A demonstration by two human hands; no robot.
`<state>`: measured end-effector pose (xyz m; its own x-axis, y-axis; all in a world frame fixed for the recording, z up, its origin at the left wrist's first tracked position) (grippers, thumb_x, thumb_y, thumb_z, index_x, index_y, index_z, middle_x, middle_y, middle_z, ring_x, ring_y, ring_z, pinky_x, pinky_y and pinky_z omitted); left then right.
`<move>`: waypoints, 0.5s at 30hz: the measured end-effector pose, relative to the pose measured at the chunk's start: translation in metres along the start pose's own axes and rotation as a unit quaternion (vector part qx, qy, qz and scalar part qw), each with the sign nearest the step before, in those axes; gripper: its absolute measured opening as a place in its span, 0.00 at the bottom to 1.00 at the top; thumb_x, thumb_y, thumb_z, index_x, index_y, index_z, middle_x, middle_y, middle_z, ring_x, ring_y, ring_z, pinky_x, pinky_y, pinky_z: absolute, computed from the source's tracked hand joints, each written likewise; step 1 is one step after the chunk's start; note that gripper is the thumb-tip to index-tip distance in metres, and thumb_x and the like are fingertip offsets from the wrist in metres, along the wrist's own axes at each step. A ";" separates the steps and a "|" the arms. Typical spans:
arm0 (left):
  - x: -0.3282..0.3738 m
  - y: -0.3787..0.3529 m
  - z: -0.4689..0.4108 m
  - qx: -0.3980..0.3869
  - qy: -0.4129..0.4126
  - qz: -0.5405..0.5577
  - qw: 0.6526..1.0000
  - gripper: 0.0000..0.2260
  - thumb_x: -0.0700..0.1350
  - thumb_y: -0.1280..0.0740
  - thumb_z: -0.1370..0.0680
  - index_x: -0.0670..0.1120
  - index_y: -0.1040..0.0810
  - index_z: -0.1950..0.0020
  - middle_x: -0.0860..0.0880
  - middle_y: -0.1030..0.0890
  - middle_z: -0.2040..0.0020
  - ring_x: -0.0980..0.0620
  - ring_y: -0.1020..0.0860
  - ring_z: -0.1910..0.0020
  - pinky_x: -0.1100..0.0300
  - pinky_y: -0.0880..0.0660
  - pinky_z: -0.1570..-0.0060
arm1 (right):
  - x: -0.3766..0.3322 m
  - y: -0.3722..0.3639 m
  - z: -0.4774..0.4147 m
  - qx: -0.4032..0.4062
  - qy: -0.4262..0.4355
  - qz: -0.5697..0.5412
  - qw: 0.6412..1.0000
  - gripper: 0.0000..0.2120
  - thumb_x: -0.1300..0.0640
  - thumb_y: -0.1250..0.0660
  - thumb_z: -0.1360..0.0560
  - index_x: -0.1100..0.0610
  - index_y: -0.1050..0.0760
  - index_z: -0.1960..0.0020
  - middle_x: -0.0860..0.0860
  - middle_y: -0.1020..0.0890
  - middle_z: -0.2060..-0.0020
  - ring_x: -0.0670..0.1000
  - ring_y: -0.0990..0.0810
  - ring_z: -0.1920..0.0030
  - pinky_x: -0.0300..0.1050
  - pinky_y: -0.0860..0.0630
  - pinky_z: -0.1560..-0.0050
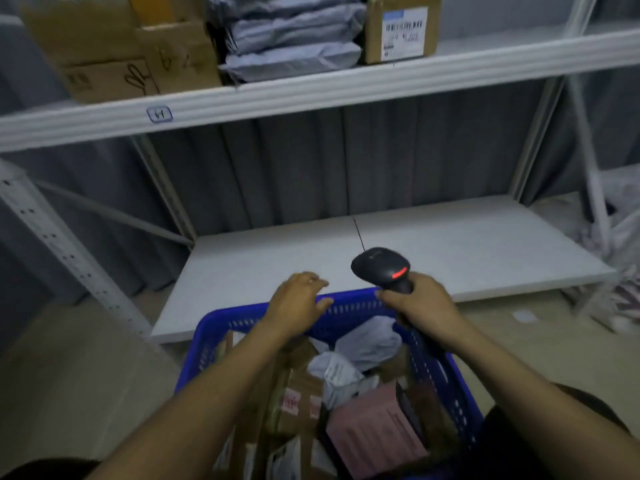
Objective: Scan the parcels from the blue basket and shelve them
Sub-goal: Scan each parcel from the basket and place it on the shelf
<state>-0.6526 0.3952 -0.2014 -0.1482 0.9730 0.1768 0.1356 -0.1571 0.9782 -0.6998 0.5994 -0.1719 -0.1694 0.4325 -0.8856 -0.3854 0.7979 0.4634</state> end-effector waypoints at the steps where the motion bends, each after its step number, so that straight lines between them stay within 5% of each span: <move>1: -0.003 -0.026 0.009 -0.029 0.009 0.018 0.999 0.21 0.55 0.36 0.21 0.48 0.28 0.30 0.48 0.28 0.31 0.47 0.31 0.32 0.55 0.34 0.34 | 0.022 -0.010 0.002 -0.010 -0.023 0.004 1.000 0.09 0.56 0.27 0.28 0.62 0.22 0.57 0.59 0.17 0.67 0.50 0.22 0.73 0.38 0.27 0.73; 10: 0.043 -0.152 0.076 -0.293 -0.033 0.189 0.937 0.29 0.53 0.27 0.26 0.50 0.30 0.28 0.52 0.30 0.28 0.53 0.32 0.31 0.68 0.39 0.37 | 0.128 -0.021 0.030 -0.024 -0.135 0.052 0.989 0.12 0.53 0.27 0.28 0.61 0.22 0.51 0.57 0.18 0.57 0.54 0.21 0.58 0.43 0.30 0.63; 15: 0.053 -0.187 0.080 -0.354 -0.023 0.191 0.915 0.38 0.55 0.23 0.32 0.51 0.34 0.25 0.52 0.29 0.29 0.52 0.29 0.33 0.58 0.32 0.35 | 0.145 -0.014 0.038 -0.008 -0.168 0.031 0.985 0.12 0.51 0.27 0.28 0.60 0.23 0.54 0.55 0.19 0.59 0.52 0.23 0.60 0.40 0.31 0.67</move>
<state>-0.6076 0.4895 -0.3836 -0.1781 0.8281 0.5316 -0.5034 -0.5408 0.6739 -0.6847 0.6669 -0.3051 0.1157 0.5973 -0.7936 -0.3988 0.7597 0.5136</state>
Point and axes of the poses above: each hand's wrist, its own z-axis away from the middle knuckle, its own y-axis out of the back of the hand, x = y × z, the point moved 8 cm from there along -z, towards the middle knuckle
